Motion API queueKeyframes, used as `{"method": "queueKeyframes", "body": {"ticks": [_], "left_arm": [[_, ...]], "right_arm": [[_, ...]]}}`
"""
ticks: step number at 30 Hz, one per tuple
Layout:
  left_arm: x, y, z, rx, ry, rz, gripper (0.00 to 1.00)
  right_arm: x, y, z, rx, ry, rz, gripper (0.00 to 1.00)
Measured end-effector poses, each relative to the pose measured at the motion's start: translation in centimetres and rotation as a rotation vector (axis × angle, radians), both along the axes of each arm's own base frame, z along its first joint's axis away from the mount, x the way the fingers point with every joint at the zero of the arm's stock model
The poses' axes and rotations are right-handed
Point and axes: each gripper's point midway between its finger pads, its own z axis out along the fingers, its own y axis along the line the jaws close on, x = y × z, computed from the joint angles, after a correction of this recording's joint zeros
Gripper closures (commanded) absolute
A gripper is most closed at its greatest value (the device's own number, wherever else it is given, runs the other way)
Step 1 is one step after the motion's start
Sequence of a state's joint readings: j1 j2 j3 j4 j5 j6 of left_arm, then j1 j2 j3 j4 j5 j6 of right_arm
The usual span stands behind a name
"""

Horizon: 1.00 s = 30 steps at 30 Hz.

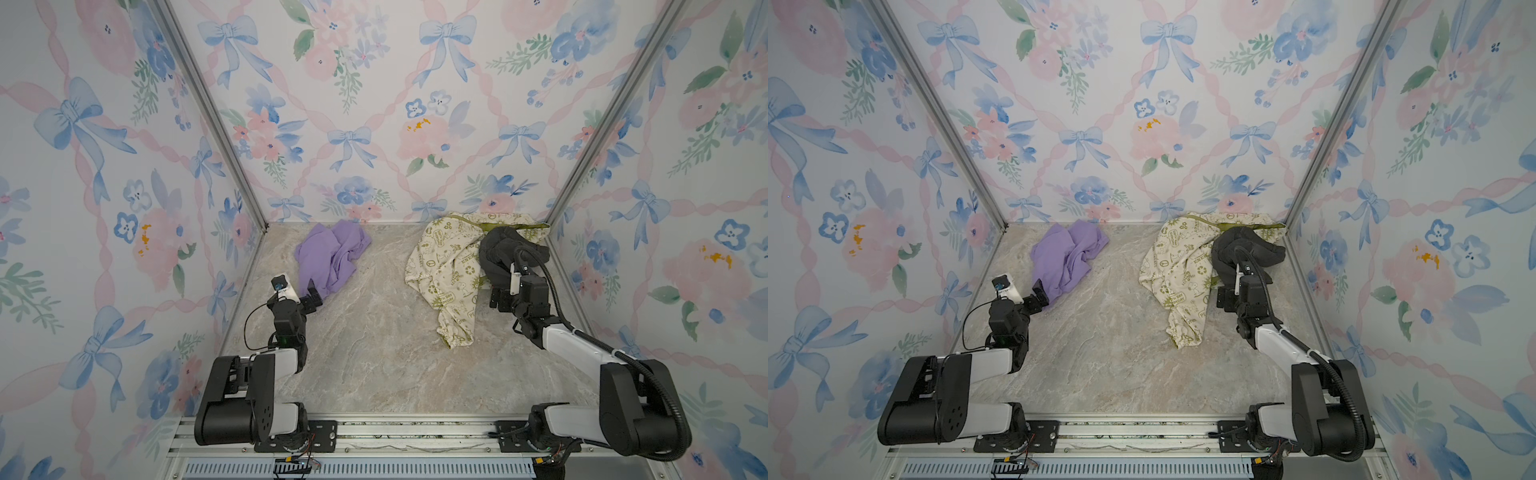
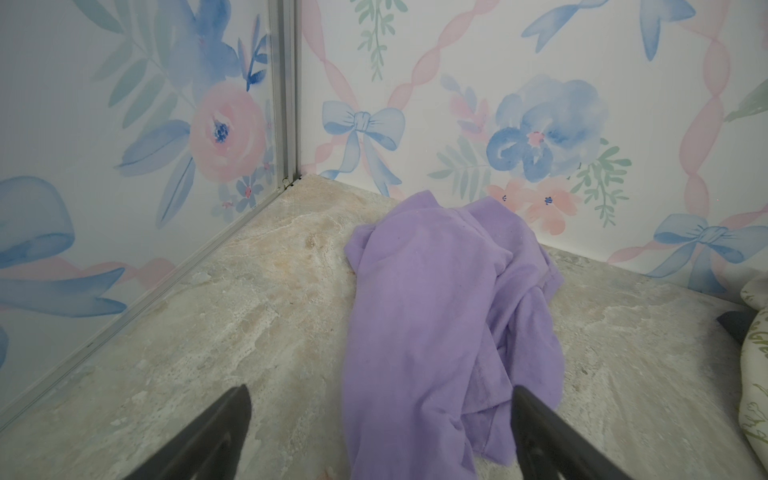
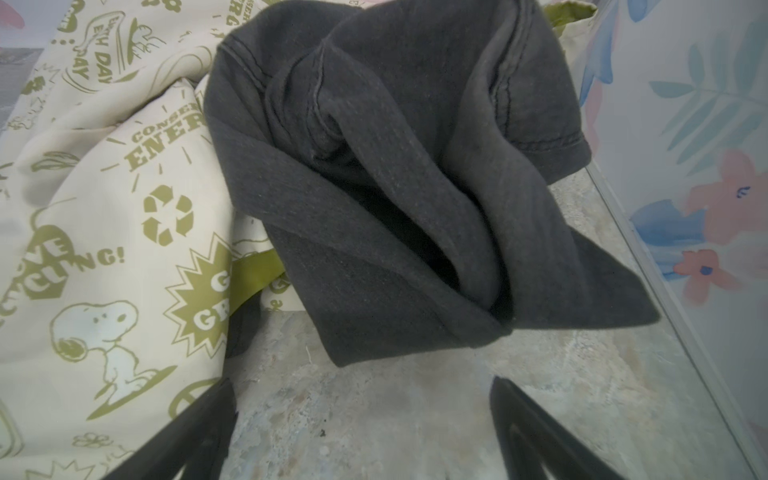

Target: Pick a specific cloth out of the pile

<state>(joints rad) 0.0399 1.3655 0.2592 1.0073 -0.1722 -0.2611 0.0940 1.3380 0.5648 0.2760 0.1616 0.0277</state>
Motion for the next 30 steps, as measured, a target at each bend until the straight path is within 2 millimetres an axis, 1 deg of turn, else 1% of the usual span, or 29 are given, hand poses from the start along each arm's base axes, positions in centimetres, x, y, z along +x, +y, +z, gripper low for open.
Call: {"method": "queueKeyframes", "body": {"ticks": [4,8,12,17,19,21,30], "left_arm": [[0.0,-0.1,0.1,0.003,-0.019,-0.009,0.02],[0.2,-0.4,-0.5,0.008,-0.018,-0.025,0.02],[0.4,-0.9,-0.7,0.017,-0.013,-0.057,0.02],[0.5,-1.5,-0.3,0.035,-0.026,-0.083,0.02],[0.6,-1.8,-0.4,0.042,-0.025,-0.096,0.02],[0.6,-2.1,-0.6,0.05,-0.019,-0.108,0.02],[0.6,-2.4,-0.5,0.065,-0.023,-0.123,0.02]], "right_arm": [[0.5,-1.2,-1.1,-0.017,-0.01,-0.022,0.03],[1.1,-2.2,-1.7,-0.019,-0.015,-0.04,0.03],[1.5,-2.0,-2.1,-0.007,-0.009,-0.026,0.03],[2.5,-1.4,-0.9,0.014,-0.08,0.002,0.03],[2.8,-1.4,-0.9,0.015,-0.094,0.003,0.03],[2.9,-1.4,-1.2,0.015,-0.09,0.002,0.03],[2.8,-1.2,-1.0,0.019,-0.117,0.01,0.03]]}}
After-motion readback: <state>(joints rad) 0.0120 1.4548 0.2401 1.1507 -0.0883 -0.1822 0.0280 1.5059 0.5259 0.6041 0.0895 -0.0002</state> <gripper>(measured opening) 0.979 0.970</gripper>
